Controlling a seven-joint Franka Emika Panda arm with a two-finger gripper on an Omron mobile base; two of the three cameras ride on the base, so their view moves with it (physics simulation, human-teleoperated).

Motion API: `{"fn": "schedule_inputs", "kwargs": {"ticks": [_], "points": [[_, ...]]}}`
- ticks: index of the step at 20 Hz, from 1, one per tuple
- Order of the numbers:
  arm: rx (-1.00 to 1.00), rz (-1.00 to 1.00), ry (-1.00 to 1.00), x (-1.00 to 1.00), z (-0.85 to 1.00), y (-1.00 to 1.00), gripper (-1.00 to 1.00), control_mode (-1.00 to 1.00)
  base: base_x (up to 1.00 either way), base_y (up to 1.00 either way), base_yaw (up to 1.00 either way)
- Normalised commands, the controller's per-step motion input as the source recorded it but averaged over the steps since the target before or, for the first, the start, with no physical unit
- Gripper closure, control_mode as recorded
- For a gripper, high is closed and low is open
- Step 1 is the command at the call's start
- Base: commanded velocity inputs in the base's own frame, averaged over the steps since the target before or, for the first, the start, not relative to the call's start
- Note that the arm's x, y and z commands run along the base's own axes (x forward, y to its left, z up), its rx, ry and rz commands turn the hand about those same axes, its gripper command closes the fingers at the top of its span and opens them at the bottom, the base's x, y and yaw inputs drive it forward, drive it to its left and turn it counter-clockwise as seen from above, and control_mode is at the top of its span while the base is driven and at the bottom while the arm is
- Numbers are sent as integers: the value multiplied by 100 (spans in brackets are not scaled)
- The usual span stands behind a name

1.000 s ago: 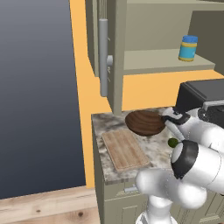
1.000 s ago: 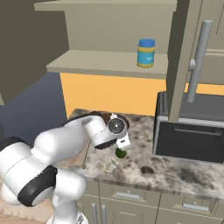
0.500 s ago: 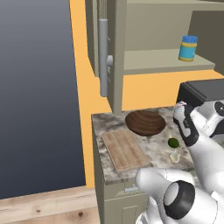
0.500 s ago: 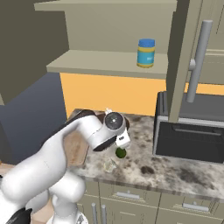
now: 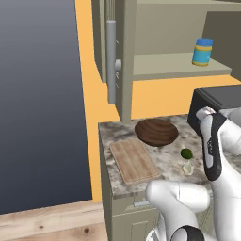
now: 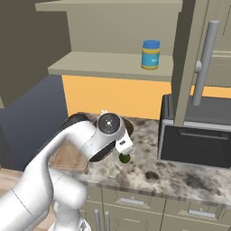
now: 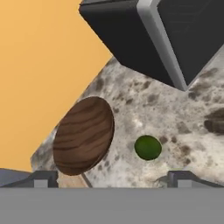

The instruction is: Open the cabinet. Place the bowl and condiment on the counter. Then place the lime and garlic on the cutting board.

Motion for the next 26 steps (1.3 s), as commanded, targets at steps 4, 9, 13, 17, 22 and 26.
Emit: {"fn": "schedule_inputs", "kwargs": {"ticks": [4, 9, 13, 17, 22, 26], "points": [[-17, 9, 1, -25, 68, -1, -100, -100, 0, 0, 0], [-14, 11, 0, -68, 76, 0, -100, -100, 0, 0, 0], [-11, 12, 0, -62, 82, 0, -100, -100, 0, 0, 0], [-12, 10, 0, -47, 75, 0, -100, -100, 0, 0, 0], [-13, 7, 0, -40, 65, 0, -100, -100, 0, 0, 0], [-12, 5, -3, -41, 74, 0, -100, -100, 0, 0, 0]]}}
